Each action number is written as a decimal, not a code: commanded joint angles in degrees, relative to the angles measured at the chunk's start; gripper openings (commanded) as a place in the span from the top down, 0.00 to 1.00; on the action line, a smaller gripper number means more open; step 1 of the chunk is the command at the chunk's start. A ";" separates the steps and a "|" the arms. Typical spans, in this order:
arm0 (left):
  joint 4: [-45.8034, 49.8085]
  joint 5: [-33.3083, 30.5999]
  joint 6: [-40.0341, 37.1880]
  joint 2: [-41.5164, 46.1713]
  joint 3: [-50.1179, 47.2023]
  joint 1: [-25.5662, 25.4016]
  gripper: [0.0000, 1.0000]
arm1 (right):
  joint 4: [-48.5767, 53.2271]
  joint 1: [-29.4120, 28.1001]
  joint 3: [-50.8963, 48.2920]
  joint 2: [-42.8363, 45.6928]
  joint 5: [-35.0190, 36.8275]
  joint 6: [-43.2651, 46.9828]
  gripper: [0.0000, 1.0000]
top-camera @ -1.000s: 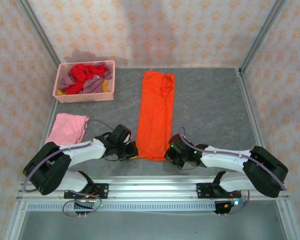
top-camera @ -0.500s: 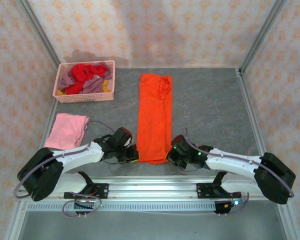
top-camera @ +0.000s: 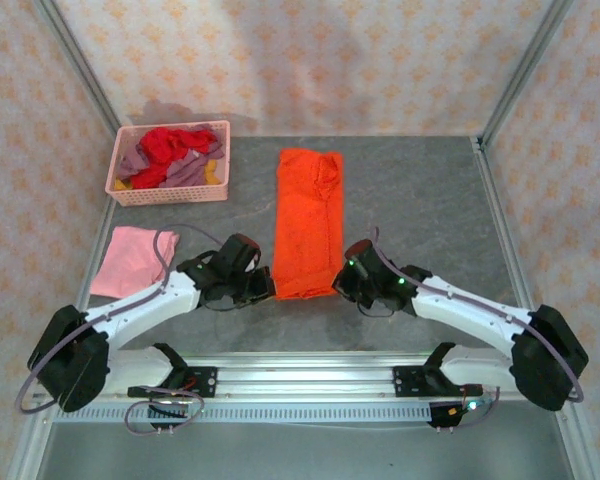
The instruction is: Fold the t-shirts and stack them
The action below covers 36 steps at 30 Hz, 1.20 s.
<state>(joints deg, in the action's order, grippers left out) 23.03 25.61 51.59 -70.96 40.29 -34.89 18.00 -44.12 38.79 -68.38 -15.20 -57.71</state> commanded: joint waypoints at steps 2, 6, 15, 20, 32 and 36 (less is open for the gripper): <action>3.25 -2.67 -3.35 -4.67 5.57 2.62 1.00 | 0.98 4.13 5.01 -3.50 0.83 6.86 1.00; 3.04 -2.58 -5.37 -9.74 10.32 4.81 1.00 | -0.34 7.45 8.77 -7.43 -1.34 9.93 1.00; 5.22 -1.68 -10.38 -18.77 19.24 9.96 1.00 | -0.48 13.18 16.44 -16.96 -4.79 18.01 1.00; 5.93 -1.36 -12.29 -23.49 24.31 10.97 1.00 | 0.37 15.23 21.95 -22.56 -5.96 21.89 1.00; 5.98 0.21 -13.12 -30.76 32.37 13.07 1.00 | -1.04 17.53 27.67 -30.02 -6.48 24.39 1.00; 6.21 1.12 -13.09 -30.41 34.00 13.63 1.00 | -2.87 17.82 27.78 -29.37 -6.85 24.34 1.00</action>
<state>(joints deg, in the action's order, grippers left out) 27.66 25.71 39.92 -101.54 71.96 -21.98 17.15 -26.79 64.79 -98.19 -22.15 -34.57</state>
